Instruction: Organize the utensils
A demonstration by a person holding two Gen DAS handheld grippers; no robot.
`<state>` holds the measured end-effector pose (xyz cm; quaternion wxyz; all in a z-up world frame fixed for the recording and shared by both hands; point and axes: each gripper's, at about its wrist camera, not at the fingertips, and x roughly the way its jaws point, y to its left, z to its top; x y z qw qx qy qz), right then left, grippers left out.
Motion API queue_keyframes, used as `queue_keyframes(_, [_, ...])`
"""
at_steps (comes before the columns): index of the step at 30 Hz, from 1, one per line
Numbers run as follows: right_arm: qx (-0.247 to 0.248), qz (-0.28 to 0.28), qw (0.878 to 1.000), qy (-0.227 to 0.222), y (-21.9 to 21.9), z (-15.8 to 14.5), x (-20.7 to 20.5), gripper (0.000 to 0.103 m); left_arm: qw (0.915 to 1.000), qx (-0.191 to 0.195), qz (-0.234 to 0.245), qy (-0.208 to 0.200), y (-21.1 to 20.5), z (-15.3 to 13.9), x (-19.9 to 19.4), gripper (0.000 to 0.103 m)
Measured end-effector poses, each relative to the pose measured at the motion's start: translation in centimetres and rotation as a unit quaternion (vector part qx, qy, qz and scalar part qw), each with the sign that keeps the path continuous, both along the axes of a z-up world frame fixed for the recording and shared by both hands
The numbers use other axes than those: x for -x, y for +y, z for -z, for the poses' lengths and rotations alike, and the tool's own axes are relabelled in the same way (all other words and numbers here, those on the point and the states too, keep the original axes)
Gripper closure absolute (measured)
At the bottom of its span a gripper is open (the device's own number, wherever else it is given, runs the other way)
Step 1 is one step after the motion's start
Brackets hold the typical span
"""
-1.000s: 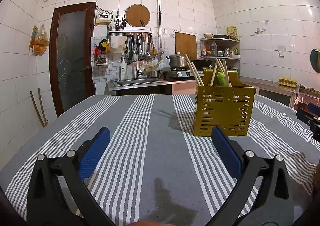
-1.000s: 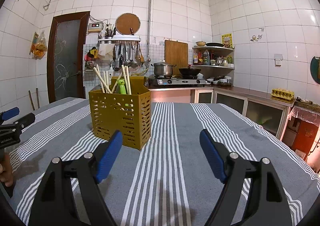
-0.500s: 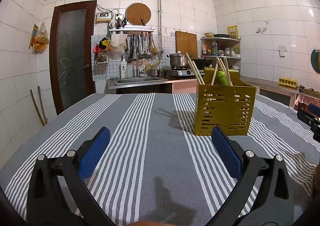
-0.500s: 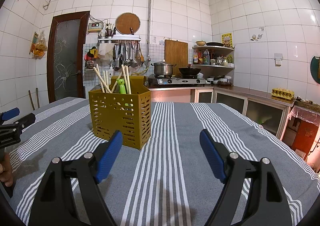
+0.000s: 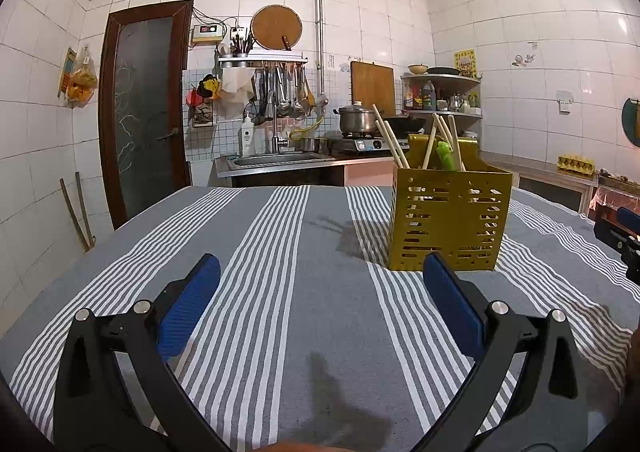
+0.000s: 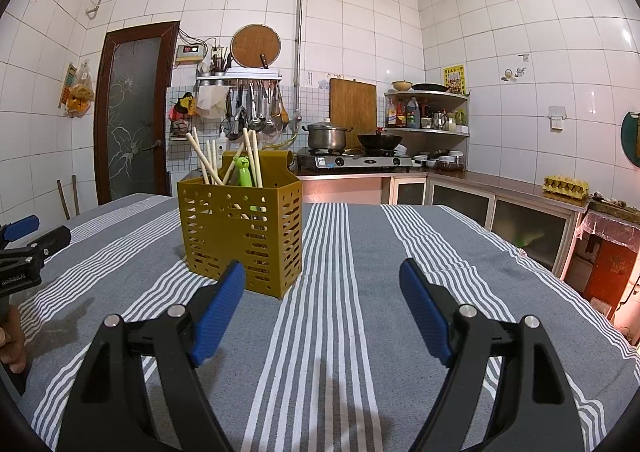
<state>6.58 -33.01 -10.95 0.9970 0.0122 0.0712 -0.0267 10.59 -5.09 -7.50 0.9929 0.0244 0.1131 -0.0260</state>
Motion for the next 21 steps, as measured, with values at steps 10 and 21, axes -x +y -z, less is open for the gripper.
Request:
queue_keyframes(10, [0.000,0.000,1.000,0.000,0.00,-0.01,0.01,0.025,1.0000,0.001,-0.001,0.000,0.07,-0.02,-0.08,0.005])
queue_keyframes(21, [-0.001,0.000,1.000,0.001,-0.01,0.02,0.02,0.025,1.0000,0.002,-0.002,0.004,-0.01,0.00,-0.08,0.005])
